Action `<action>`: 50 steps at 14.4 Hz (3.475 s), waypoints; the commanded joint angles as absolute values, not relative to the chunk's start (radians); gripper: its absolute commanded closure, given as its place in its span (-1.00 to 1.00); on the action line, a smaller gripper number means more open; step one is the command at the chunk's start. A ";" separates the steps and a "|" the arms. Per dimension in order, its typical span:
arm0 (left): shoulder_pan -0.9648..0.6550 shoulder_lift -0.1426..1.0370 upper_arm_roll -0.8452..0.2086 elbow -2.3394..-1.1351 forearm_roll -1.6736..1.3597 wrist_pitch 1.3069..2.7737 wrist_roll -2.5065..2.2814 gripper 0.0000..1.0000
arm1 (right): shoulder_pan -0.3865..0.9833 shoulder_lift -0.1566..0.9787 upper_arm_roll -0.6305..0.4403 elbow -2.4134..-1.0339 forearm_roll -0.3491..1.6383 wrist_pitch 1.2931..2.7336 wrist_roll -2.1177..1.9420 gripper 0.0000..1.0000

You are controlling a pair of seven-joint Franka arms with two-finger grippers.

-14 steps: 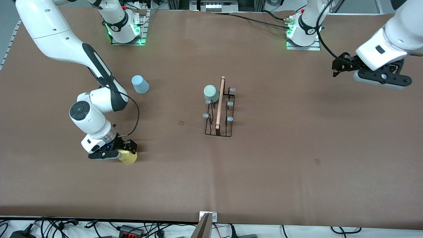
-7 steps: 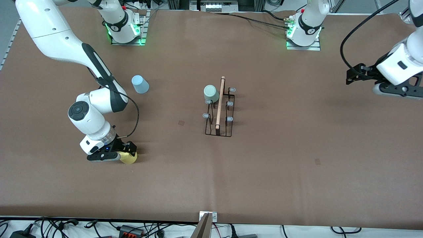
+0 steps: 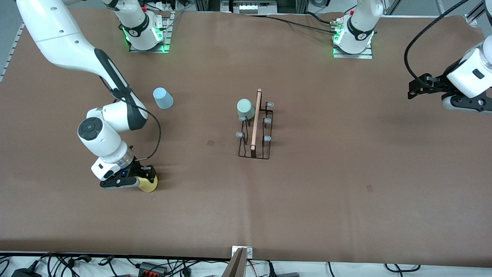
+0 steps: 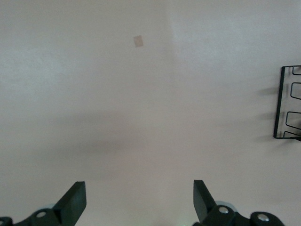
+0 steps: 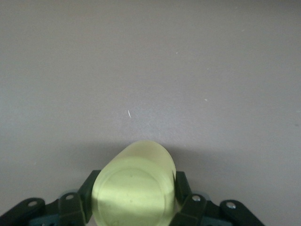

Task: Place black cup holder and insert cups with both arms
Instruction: 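Lift the yellow cup and carry it to the rack with the right gripper, then lower the yellow cup onto a rack peg beside the teal cup, then open the right gripper and draw it back from the rack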

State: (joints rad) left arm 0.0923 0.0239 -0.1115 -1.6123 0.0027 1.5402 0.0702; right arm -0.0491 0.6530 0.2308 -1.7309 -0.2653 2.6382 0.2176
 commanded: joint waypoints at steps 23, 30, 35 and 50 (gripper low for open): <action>0.087 0.054 -0.130 -1.554 -0.028 1.578 0.077 -1.00 | 0.511 0.526 0.249 -1.546 -0.170 2.333 1.154 0.85; 0.087 0.054 -0.130 -1.554 -0.028 1.577 0.078 -1.00 | 0.515 0.580 0.241 -1.546 -0.175 2.376 1.151 -0.15; 0.090 0.054 -0.130 -1.554 -0.028 1.577 0.078 -1.00 | 0.508 0.569 0.239 -1.546 -0.172 2.365 1.129 -1.00; 0.097 0.054 -0.129 -1.555 -0.026 1.580 0.084 -1.00 | -0.116 0.094 0.210 -1.554 0.000 1.669 0.235 -1.00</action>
State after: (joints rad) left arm 0.0936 0.0456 -0.1287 -1.5768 -0.0208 1.5877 0.0705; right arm -0.0374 0.1347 0.2198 -1.5354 -0.0340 1.7041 0.3123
